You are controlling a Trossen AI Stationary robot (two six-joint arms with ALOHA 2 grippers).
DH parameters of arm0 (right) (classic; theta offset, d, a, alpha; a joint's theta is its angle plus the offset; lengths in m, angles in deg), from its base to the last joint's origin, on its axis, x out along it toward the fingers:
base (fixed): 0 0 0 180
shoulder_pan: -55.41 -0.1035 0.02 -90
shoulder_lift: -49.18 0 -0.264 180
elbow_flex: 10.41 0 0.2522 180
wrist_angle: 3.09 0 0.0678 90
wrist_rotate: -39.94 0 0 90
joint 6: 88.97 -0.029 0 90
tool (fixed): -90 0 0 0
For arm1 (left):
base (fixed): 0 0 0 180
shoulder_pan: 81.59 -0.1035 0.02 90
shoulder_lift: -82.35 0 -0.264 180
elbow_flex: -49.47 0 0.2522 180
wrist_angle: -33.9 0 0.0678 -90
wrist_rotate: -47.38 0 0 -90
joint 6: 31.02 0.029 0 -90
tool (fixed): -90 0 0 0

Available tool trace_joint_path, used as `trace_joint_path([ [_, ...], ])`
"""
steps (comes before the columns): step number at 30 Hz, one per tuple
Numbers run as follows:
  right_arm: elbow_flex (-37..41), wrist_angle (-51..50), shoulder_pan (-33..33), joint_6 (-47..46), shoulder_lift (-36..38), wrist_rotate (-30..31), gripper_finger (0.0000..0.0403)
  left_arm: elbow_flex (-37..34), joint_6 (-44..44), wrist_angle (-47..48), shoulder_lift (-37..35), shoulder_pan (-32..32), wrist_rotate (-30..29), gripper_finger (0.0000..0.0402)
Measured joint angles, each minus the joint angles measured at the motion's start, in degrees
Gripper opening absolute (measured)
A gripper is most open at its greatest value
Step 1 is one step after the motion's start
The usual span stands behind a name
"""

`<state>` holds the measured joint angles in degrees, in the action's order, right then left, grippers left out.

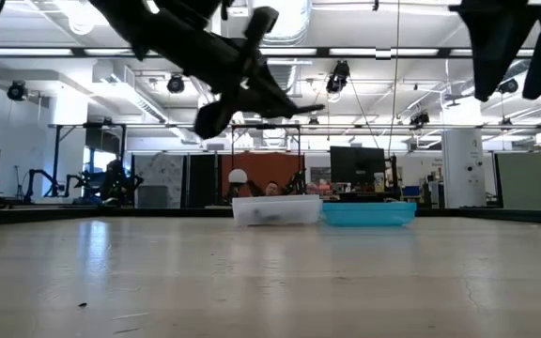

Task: Pick & place school supplies into a supply box
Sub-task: Put the black pen into the supply box, then close the supply box

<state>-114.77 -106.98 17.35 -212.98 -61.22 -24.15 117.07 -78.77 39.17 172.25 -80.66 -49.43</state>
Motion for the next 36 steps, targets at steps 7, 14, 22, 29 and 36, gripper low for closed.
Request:
trace_joint_path([
  [7,0.59,0.45,0.49,-0.34,-0.23,-0.02,0.0215,0.52,-3.72,-0.7,1.56,-12.4,1.39,0.001],
  [14,1.26,0.57,1.05,-0.55,-0.25,0.01,0.0214,0.46,-4.3,0.28,7.85,-16.46,-0.31,0.0036],
  [22,1.37,0.9,1.09,-0.54,-0.25,-0.24,0.0215,3.2,-2.47,-0.8,11.61,-17.37,-0.35,0.0076],
  [29,1.51,2.07,1.6,-0.56,0.07,-1.73,0.0215,3.59,4.4,0.63,4.59,-17.28,1.88,0.0079],
  [36,4.21,7.73,7.69,8.77,4.5,-2.44,0.0214,3.1,12.31,14.01,-4.47,-16.57,1.84,0.008],
])
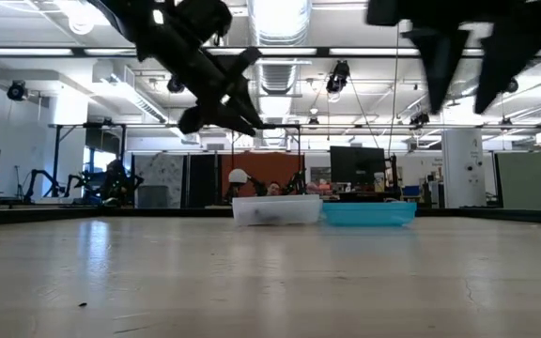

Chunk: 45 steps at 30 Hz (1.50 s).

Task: Pick & place school supplies into a supply box
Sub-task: Close the supply box

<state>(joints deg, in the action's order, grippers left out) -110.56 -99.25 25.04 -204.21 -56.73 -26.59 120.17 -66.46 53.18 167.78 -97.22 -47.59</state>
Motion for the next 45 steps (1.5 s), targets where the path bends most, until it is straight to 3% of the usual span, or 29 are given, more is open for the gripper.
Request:
trace_joint_path([
  [5,4.5,15.36,8.29,18.46,3.58,-4.83,0.0214,-0.07,1.8,5.86,-3.69,0.0,-0.04,0.008],
  [8,6.79,21.05,11.94,24.0,3.75,-5.7,0.0214,-0.2,1.92,6.64,-4.91,0.0,-0.1,0.008],
  [13,9.31,20.89,14.57,25.27,5.77,-5.96,0.0214,-1.28,3.66,9.01,-6.19,0.04,-0.15,0.008],
  [17,15.6,21.08,17.77,22.72,10.92,-6.19,0.021,-2.98,5.33,12.88,-6.38,-0.32,0.37,0.008],
  [24,31.53,31.54,27.14,19.12,24.93,-6.12,0.0154,-3.69,11.77,10.18,-5.68,-0.39,6.23,0.008],
  [28,37.06,37.7,31.86,17.9,29.56,-5.68,0.0106,-3.67,15.19,5.15,-3.78,-0.52,8.29,0.008],
  [35,40.48,38.44,38.69,21.14,29.0,-6.72,0.0037,-2.54,16.55,2.03,3.2,-1.08,9.18,0.008],
  [45,43.09,38.23,46.29,32.28,28.59,-7.58,0.0013,12.92,20.97,6.29,16.23,-2.12,9.05,0.008],
])
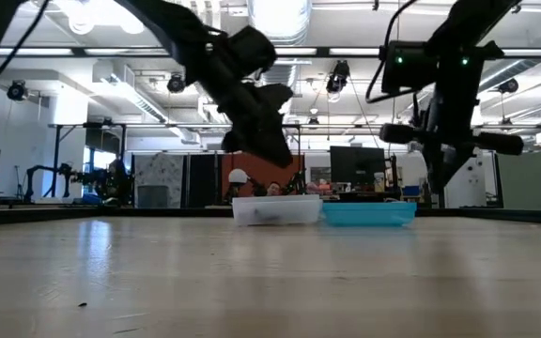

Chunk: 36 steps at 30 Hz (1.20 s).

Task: Pick & place school supplies into a supply box
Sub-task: Close the supply box

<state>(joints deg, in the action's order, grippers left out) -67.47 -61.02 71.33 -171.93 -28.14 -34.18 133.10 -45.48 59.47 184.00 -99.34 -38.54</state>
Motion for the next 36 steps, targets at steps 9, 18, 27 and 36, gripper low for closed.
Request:
trace_joint_path([
  [9,6.95,7.3,4.1,1.75,0.61,-3.75,0.0013,17.59,7.26,14.62,10.98,-1.27,-2.18,0.008],
  [18,13.39,16.81,4.38,-0.19,0.61,-5.05,0.0013,18.7,7.3,17.97,14.11,-1.96,-2.14,0.008],
  [27,15.92,24.77,5.81,2.78,0.77,-6.57,0.0013,16.64,6.84,17.84,14.11,-2.03,-2.75,0.008],
  [36,15.8,30.86,8.71,8.91,-0.75,-9.55,0.0013,13.47,5.06,17.47,14.09,-2.32,-4.42,0.008],
])
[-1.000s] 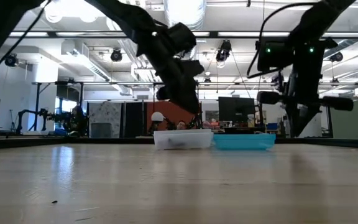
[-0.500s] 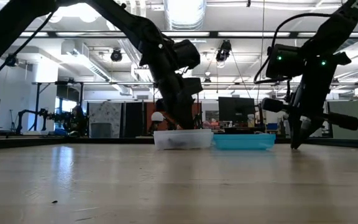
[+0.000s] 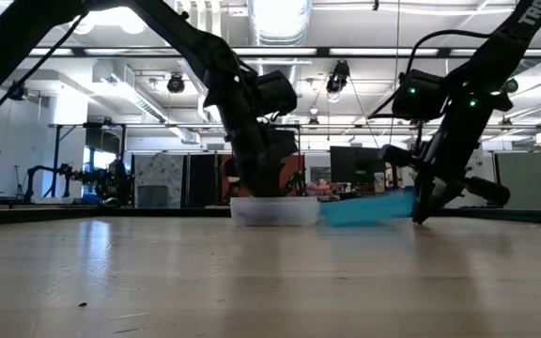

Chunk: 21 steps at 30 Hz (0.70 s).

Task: Pick & place school supplies into a supply box
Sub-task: Close the supply box

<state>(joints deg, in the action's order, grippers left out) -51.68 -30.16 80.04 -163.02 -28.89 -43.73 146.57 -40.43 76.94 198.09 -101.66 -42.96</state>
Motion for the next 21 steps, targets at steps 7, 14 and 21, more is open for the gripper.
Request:
trace_joint_path([
  [7,-0.24,6.5,1.02,4.06,-3.07,-2.05,0.0013,-1.26,-1.41,-0.82,-0.17,-0.09,-0.02,0.008],
  [14,-0.17,14.01,0.98,6.7,-1.34,-2.77,0.0013,-1.2,-2.78,-0.7,-0.17,-0.11,-0.22,0.008],
  [21,-0.24,23.88,0.87,7.66,1.77,-4.19,0.0013,-1.2,-2.78,-1.27,-0.18,-0.13,-0.11,0.008],
])
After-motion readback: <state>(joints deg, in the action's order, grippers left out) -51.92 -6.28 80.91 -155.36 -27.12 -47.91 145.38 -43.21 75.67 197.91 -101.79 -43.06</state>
